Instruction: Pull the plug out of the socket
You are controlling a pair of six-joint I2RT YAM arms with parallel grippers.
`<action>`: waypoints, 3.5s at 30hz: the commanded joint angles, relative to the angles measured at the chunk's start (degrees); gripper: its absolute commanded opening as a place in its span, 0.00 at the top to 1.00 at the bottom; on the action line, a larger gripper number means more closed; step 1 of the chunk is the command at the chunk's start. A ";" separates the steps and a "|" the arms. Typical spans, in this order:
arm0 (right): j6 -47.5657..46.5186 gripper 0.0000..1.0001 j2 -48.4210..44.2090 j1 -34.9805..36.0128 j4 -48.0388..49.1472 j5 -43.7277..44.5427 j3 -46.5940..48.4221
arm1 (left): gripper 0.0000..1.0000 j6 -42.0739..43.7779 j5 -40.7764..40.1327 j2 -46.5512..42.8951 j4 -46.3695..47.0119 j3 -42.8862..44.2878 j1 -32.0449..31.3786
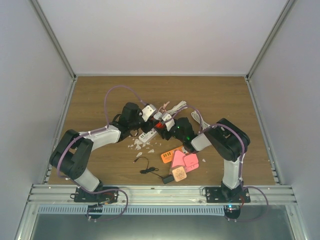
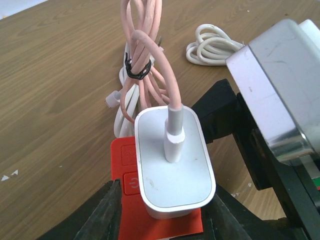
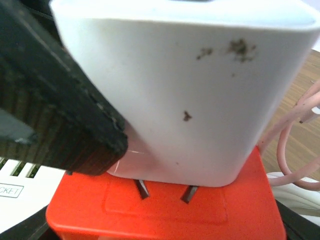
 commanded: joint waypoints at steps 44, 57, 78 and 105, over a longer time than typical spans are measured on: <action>1.31 0.59 1.67 0.10 -2.16 2.72 -0.25 | 0.83 -3.78 2.64 -5.97 4.56 3.44 0.50; 2.14 0.62 2.09 -0.29 -2.51 2.78 -0.25 | 0.89 -1.14 2.79 -5.45 3.99 4.99 -0.20; 2.93 0.62 2.59 -0.91 -2.71 2.24 -0.25 | 0.89 -5.73 7.21 -7.73 2.02 6.52 1.57; 1.29 0.55 2.17 -1.08 -1.77 -0.20 -0.96 | 0.89 -8.11 14.69 -0.97 -15.19 21.30 15.82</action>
